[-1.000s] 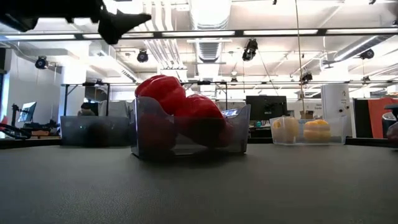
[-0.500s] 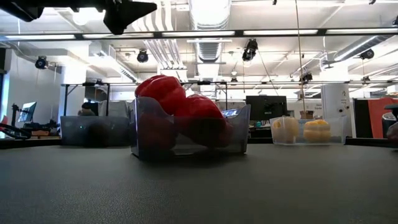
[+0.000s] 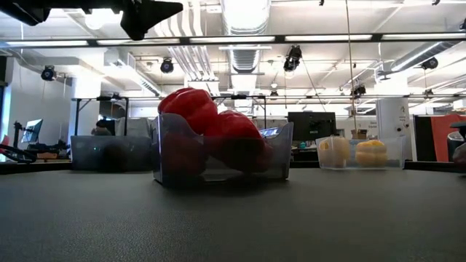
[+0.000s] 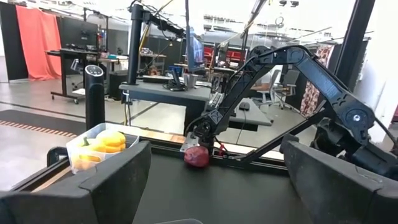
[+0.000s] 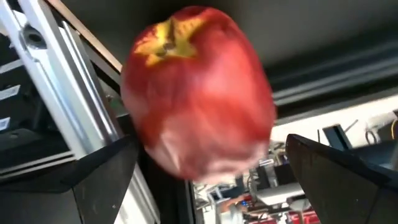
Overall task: Sort produce into baskets
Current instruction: Put the red apple into the top black bin
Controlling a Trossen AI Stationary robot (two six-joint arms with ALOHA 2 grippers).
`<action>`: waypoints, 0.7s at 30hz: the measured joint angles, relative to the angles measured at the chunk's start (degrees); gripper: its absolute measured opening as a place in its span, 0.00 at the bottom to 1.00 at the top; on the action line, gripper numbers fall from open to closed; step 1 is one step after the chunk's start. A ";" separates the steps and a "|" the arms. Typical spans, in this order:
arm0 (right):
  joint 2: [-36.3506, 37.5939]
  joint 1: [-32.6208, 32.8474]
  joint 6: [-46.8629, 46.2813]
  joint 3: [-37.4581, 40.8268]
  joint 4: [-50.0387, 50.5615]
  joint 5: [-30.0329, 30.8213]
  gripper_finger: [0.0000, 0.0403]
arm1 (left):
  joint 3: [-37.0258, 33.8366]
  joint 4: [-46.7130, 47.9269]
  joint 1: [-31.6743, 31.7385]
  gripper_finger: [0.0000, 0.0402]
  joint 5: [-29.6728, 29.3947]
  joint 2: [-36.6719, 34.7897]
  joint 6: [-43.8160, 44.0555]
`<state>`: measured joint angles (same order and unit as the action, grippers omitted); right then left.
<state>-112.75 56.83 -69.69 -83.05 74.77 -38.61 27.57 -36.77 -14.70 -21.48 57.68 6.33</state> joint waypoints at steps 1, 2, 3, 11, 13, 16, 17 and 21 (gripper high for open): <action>0.00 0.27 0.14 0.74 -1.28 0.00 0.99 | 0.00 0.01 0.00 0.87 0.00 -0.03 -0.04; 0.00 0.41 0.30 1.46 -2.59 0.03 0.99 | 0.00 -0.01 0.00 0.87 0.01 -0.05 -0.10; 0.00 0.40 0.28 2.26 -3.61 0.05 0.99 | 0.00 0.00 0.00 0.87 0.00 -0.05 -0.32; 0.07 0.14 0.32 7.76 -9.72 -0.45 0.88 | -0.07 0.75 -1.76 0.87 7.25 -3.60 0.12; 0.07 -0.28 -1.11 7.82 -9.35 -0.59 0.85 | -0.07 2.60 -2.81 0.87 8.24 -6.04 0.15; 0.15 -1.52 -2.91 6.97 -7.27 0.52 0.85 | -0.07 6.71 -4.31 0.87 8.49 -9.50 -0.10; 0.25 -2.21 -3.33 6.35 -6.70 0.97 0.85 | -0.07 7.80 -4.66 0.87 8.49 -10.62 -0.25; 2.00 -6.59 -3.78 3.36 -2.50 7.24 0.85 | -0.34 12.21 -5.80 0.87 5.24 -13.91 -0.76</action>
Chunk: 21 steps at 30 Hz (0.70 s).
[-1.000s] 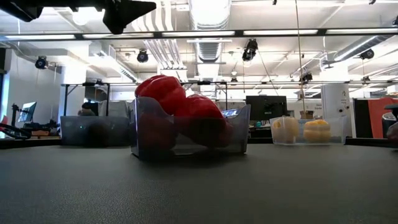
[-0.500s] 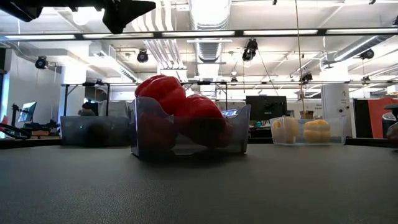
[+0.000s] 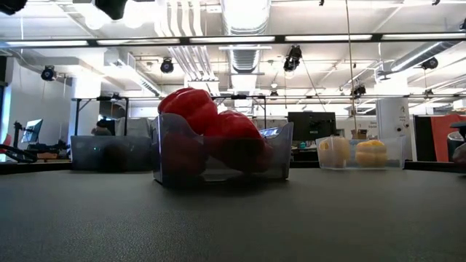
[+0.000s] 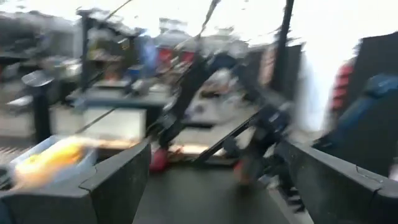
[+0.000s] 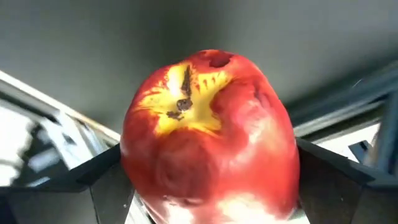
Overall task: Sort produce into baskets
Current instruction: Put the red apple into the top black bin
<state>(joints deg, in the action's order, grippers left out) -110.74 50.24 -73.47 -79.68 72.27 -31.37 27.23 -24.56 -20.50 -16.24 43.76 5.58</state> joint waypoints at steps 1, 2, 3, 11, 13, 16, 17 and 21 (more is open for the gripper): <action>0.59 -1.44 0.07 -0.82 0.87 2.38 0.85 | -0.15 2.00 -0.04 0.87 -2.09 -0.51 0.45; 1.43 -2.99 0.48 -1.55 1.95 5.33 0.85 | -0.27 4.34 -0.04 0.87 -4.26 -0.79 1.61; 2.33 -4.77 0.60 -2.31 3.52 8.45 0.85 | -0.29 6.64 -0.02 0.87 -5.93 -0.95 2.48; 13.41 -23.38 10.97 -5.35 8.15 43.48 0.85 | -0.38 13.96 -0.08 0.87 -8.39 -1.04 6.73; 16.03 -29.77 16.75 -5.13 7.72 49.74 0.85 | -0.39 16.70 -0.08 0.87 -8.87 -1.03 8.47; 17.89 -39.84 27.70 -4.25 3.40 56.05 0.85 | -0.58 19.57 -0.08 0.87 -12.29 -0.62 11.66; 18.07 -43.06 32.24 -3.91 0.09 56.92 0.85 | -0.75 20.09 -0.08 0.87 -13.91 -0.44 12.49; 16.40 -54.80 50.11 -2.39 -17.50 53.95 0.85 | -1.12 21.51 0.09 0.86 -22.13 0.36 13.01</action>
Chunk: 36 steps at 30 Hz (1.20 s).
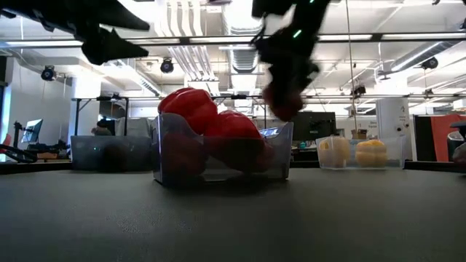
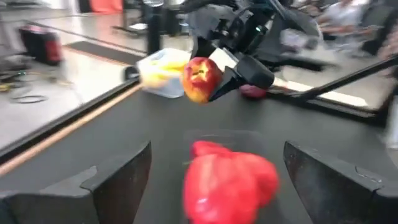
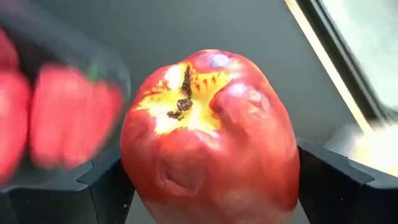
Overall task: Sort produce into baskets
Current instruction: Put the red apple into the top black bin
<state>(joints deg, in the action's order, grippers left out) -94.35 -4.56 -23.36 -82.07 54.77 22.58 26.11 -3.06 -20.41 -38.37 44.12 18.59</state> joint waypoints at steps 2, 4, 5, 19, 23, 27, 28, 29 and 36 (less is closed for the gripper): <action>-2.61 -4.63 7.29 0.18 -8.50 -4.32 0.85 | -0.05 0.57 0.34 0.86 -1.67 0.32 -0.03; -5.30 -8.91 12.74 0.15 -14.74 -8.83 0.85 | -0.05 0.49 0.92 0.86 -1.68 0.26 -0.17; -6.72 -10.65 14.96 -0.12 -16.42 -10.35 0.85 | -0.05 0.39 1.23 0.86 -1.68 0.24 -0.20; -20.57 -20.61 29.51 -5.75 -19.17 -21.46 0.88 | 0.34 0.48 5.64 0.86 -5.86 2.07 -2.83; -20.74 -20.56 30.93 -6.42 -18.85 -21.63 0.88 | 0.46 -1.52 5.93 0.86 -6.61 2.31 -3.12; -20.68 -20.42 30.95 -6.70 -18.74 -21.55 0.89 | 0.50 -4.39 6.00 0.86 -11.12 2.25 -4.17; -20.68 -20.37 30.91 -6.70 -19.09 -21.57 0.90 | 0.50 -4.21 6.08 0.86 -11.35 2.23 -3.26; -20.68 -20.35 30.91 -6.70 -19.30 -21.54 0.91 | 0.50 -3.71 6.19 0.86 -9.62 2.23 -2.23; -19.23 -19.26 32.19 -6.68 -19.18 -21.30 0.98 | 5.58 4.93 15.31 0.86 -0.21 2.49 -1.48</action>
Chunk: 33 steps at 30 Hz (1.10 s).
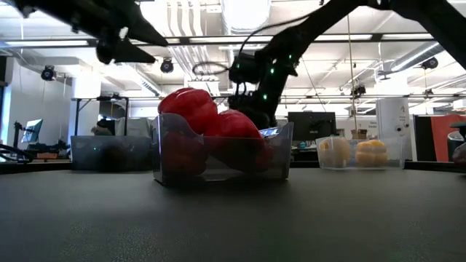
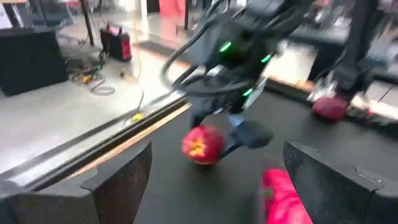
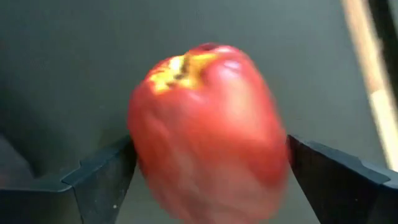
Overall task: Sort produce into baskets
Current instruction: Put the red apple into the top black bin
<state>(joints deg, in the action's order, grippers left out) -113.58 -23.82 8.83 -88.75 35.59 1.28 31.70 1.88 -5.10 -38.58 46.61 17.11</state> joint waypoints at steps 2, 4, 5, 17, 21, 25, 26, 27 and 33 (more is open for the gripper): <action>1.59 0.38 0.32 0.00 -0.46 0.17 0.99 | 3.18 4.35 5.61 0.86 5.10 1.06 -1.62; 3.53 0.72 0.78 0.00 -0.39 0.19 0.99 | 5.71 5.15 11.54 0.86 12.11 2.75 -4.04; 4.72 0.93 0.78 0.00 -0.17 0.21 0.99 | 6.96 4.85 14.54 0.86 16.33 3.92 -5.40; 22.86 11.91 -4.03 3.05 5.93 3.01 0.99 | 17.59 4.53 34.86 0.86 42.84 27.97 -17.42; 27.22 19.11 -6.48 7.17 6.18 10.38 0.99 | 19.28 0.98 37.66 0.86 45.40 35.84 -22.40; 30.73 25.64 -11.47 13.01 5.57 17.19 0.99 | 19.31 -5.59 39.26 0.86 50.27 41.97 -24.91; 31.28 27.13 -13.06 14.58 5.04 19.00 0.99 | 19.29 -6.72 39.47 0.86 52.45 43.27 -26.02; 31.82 28.53 -14.71 16.21 4.17 20.99 0.99 | 19.29 -7.90 39.51 0.86 54.39 44.63 -27.42; 32.46 34.23 -20.74 25.40 -4.94 29.93 0.99 | 19.27 -14.01 39.46 0.86 54.51 52.12 -31.17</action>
<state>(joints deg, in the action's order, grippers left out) -81.12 10.41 -11.91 -63.35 30.65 31.21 50.96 -12.14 34.37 15.93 98.73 -14.06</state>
